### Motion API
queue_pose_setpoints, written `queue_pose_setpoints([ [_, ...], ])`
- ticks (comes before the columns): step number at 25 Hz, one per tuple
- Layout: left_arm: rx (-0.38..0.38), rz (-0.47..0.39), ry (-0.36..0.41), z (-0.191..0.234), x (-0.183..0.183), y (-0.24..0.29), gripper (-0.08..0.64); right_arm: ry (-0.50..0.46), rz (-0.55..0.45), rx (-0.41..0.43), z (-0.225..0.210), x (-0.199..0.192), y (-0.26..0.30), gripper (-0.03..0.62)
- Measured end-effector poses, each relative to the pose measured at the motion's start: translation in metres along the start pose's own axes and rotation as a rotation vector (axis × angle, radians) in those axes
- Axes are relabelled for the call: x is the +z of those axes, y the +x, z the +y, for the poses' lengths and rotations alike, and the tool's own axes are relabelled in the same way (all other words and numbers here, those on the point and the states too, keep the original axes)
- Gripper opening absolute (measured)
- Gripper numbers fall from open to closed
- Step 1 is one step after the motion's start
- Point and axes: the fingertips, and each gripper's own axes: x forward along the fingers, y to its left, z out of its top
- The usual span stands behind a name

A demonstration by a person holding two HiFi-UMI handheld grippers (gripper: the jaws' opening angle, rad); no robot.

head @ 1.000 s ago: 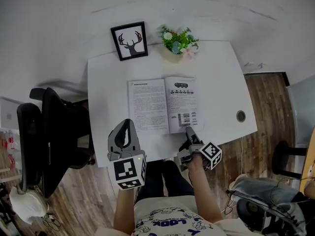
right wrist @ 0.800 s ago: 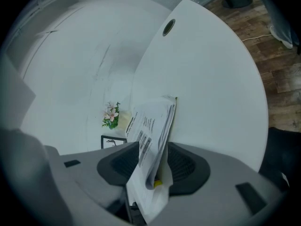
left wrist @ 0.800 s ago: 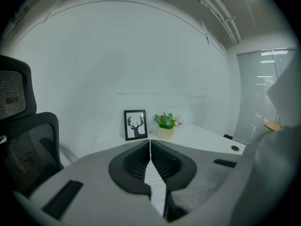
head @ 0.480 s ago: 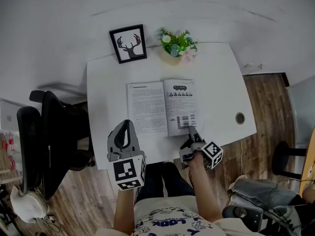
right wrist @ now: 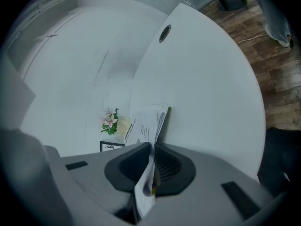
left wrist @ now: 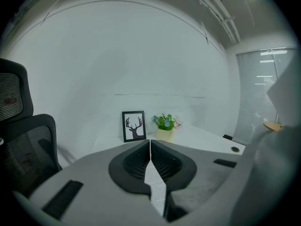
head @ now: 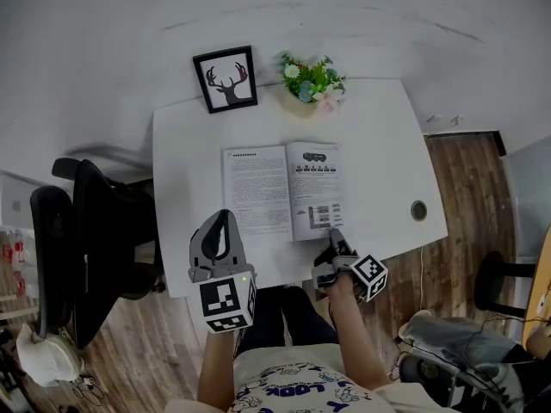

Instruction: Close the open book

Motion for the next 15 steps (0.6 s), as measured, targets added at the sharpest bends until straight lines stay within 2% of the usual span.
queue_pose_setpoints([
  [4, 0.001, -0.007, -0.002, -0.001, 0.003, -0.002, 0.028, -0.036, 0.005, 0.029, 0.013, -0.001, -0.007, 0.041],
  [15, 0.011, -0.046, -0.008, 0.003, 0.016, -0.013, 0.028, -0.294, 0.023, 0.071, 0.05, -0.014, -0.021, 0.034],
])
